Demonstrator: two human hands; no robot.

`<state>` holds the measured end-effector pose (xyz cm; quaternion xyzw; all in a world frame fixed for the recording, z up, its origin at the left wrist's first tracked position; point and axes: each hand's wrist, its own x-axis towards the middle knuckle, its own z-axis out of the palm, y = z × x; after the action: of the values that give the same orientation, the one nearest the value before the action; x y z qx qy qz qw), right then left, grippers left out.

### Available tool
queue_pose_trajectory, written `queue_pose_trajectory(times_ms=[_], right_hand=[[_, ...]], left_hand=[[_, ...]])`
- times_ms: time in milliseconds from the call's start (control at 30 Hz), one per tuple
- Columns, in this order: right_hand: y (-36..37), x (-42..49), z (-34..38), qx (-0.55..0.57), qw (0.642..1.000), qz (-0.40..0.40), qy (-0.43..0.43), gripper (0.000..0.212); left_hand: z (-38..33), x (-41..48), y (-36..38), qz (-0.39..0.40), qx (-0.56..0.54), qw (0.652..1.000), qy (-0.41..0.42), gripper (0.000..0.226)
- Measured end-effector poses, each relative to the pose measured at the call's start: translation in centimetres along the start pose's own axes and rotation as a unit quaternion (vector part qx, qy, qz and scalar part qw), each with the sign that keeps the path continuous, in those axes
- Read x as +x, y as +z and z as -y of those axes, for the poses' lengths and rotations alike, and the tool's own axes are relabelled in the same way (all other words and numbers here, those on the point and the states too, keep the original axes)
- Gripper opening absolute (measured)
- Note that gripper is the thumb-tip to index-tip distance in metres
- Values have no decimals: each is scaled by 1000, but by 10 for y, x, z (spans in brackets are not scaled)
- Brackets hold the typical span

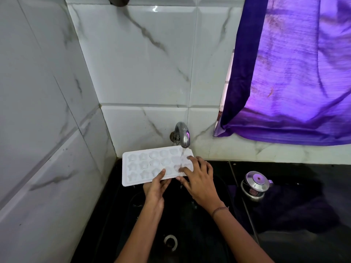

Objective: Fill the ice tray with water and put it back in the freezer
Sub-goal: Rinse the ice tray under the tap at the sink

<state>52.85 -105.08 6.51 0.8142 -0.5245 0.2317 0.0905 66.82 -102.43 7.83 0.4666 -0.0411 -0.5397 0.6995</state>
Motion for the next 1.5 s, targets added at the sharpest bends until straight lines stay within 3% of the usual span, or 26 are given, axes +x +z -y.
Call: queue_pose_trajectory(times_ms=[433, 567, 733, 867, 1000, 1167, 1267, 1367, 1433, 1500], right_hand=[[3, 1, -4, -17, 999, 13, -36, 56], [2, 2, -2, -25, 999, 21, -10, 49], [3, -3, -8, -16, 998, 5, -68, 54], [3, -5, -1, -14, 999, 33, -31, 54], [7, -13, -3, 0, 998, 47, -50, 58], [11, -19, 3, 4, 995, 96, -23, 61], [16, -26, 6, 30, 989, 130, -60, 69], [14, -31, 6, 70, 980, 186, -29, 87], [15, -32, 4, 105, 977, 186, 7, 82], [18, -30, 1, 154, 974, 163, 41, 62]], left_hand=[[1, -4, 2, 3, 7, 1000, 3, 36], [4, -7, 1, 4, 13, 1000, -7, 40], [0, -5, -4, -11, 23, 1000, 5, 42], [6, -12, -4, -8, 33, 999, -2, 37], [4, -10, -10, -22, 52, 998, 17, 37], [13, -9, -17, -30, 131, 989, 55, 32], [10, -7, -22, -57, 315, 940, 121, 28], [6, -16, -25, -66, 451, 872, 179, 34], [4, -20, -26, -64, 497, 842, 199, 37], [2, -21, -29, -50, 522, 825, 211, 39]])
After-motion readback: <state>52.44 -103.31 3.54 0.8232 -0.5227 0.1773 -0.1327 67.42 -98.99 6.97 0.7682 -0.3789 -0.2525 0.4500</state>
